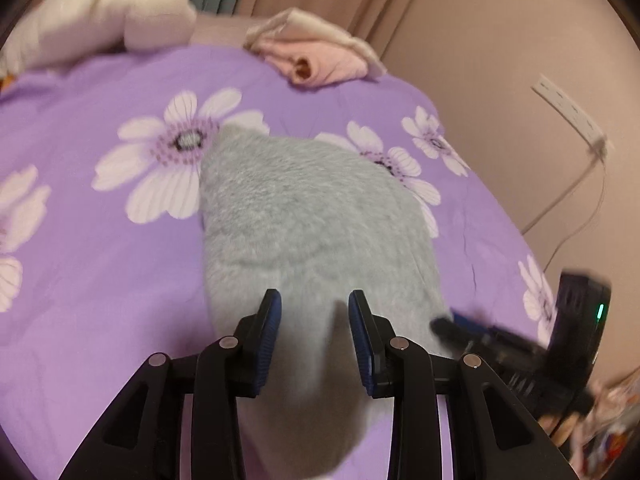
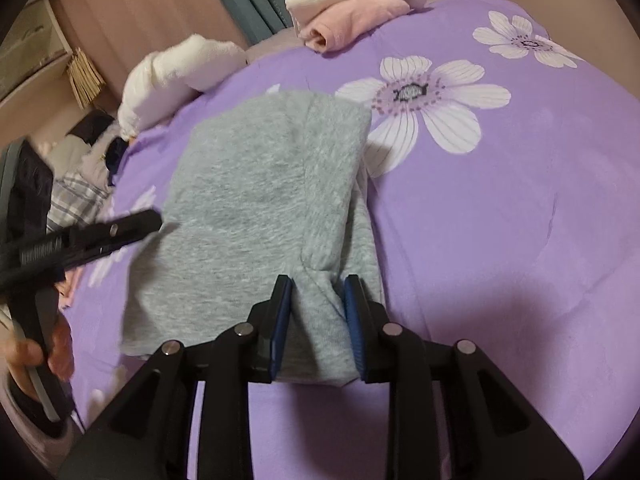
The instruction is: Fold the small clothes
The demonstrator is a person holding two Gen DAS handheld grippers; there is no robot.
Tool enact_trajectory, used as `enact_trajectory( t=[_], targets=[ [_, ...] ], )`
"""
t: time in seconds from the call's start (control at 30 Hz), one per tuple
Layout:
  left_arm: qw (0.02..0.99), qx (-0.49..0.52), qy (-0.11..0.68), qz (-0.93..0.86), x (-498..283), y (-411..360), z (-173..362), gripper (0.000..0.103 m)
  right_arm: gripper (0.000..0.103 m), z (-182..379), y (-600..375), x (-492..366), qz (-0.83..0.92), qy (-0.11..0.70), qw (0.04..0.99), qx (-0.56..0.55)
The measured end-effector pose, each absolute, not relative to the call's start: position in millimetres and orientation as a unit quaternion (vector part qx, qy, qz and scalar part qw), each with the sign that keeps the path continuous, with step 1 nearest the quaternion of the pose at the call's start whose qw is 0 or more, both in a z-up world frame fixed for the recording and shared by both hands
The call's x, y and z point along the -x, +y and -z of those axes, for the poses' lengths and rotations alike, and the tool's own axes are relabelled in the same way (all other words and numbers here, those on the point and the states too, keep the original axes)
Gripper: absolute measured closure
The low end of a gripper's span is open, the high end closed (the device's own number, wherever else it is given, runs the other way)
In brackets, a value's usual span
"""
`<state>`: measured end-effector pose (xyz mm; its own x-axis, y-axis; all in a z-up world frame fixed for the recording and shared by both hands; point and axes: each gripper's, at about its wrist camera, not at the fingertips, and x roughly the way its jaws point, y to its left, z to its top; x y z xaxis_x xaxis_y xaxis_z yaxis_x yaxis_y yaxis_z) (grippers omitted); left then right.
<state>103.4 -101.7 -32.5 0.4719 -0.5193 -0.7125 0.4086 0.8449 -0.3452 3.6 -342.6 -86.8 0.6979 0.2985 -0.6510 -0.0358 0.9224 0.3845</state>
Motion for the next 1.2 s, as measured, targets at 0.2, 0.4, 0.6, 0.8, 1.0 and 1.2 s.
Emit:
enact_trajectory(
  t=[0.2, 0.4, 0.6, 0.8, 1.0, 1.2],
  targets=[
    [0.862, 0.010, 0.419, 0.286, -66, -107, 37, 0.071, 0.067, 59, -341, -3, -0.114, 0.335, 0.917, -0.182],
    [0.851, -0.008, 0.440, 0.286, -66, -115, 63, 0.071, 0.072, 39, -313, -42, -0.126, 0.326, 0.925, -0.150],
    [0.841, -0.015, 0.454, 0.293, -67, -118, 76, 0.071, 0.077, 54, -284, -113, -0.116, 0.387, 0.903, -0.148],
    [0.835, 0.010, 0.461, 0.298, -74, -112, 79, 0.071, 0.080, 86, -276, -139, -0.096, 0.447, 0.879, -0.136],
    [0.836, 0.011, 0.462, 0.295, -69, -114, 78, 0.071, 0.075, 64, -288, -107, -0.092, 0.422, 0.892, -0.132],
    [0.834, 0.022, 0.468, 0.290, -69, -112, 78, 0.071, 0.075, 45, -295, -40, -0.108, 0.383, 0.913, -0.093]
  ],
)
